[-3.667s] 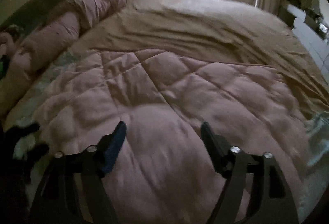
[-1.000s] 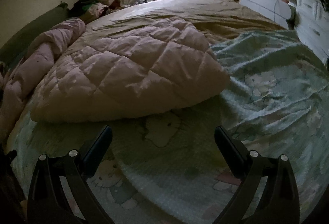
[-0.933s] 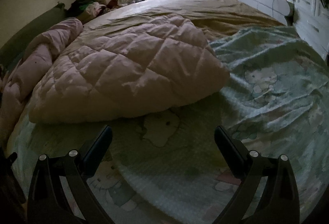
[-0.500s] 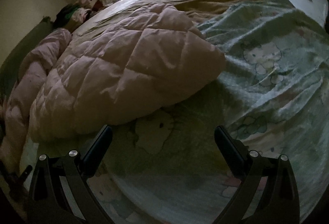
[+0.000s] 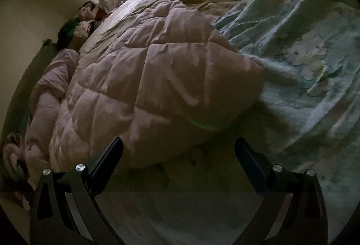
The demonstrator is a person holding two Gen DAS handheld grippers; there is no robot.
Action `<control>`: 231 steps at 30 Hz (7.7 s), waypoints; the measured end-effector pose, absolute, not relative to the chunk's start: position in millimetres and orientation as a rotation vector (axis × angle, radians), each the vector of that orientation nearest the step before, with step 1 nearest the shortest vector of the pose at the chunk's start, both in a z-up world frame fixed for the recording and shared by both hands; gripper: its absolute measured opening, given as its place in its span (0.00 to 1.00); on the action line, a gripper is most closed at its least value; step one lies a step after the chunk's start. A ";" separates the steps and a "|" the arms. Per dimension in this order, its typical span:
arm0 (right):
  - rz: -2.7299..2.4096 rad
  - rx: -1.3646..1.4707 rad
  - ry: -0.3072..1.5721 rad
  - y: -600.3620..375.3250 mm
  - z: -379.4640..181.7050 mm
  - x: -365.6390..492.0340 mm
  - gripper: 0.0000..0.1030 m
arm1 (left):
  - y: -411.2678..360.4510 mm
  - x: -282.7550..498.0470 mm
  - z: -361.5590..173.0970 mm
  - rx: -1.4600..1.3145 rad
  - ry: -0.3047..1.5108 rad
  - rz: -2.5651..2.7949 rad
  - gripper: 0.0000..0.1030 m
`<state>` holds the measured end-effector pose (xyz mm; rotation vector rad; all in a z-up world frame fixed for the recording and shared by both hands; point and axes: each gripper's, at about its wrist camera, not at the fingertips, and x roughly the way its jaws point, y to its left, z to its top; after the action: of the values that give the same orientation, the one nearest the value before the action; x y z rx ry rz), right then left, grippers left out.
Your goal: Fold large clothes
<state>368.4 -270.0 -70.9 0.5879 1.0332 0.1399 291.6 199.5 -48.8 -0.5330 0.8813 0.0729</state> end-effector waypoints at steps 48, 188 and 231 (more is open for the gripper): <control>0.401 -0.078 0.600 -160.4 63.4 364.4 0.28 | 164.3 316.0 72.9 -0.309 0.590 -0.070 0.25; 0.292 -0.049 0.640 -136.5 26.5 -19.1 0.96 | 58.1 -47.3 17.9 -0.115 0.670 0.044 0.91; 0.300 -0.049 0.647 -133.7 26.2 -20.8 0.96 | 61.1 -51.5 20.6 -0.103 0.663 0.077 0.91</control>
<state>-20.8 -133.7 26.2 -0.0492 0.6468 0.3001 -51.5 61.1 20.6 -0.1032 0.6630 0.0768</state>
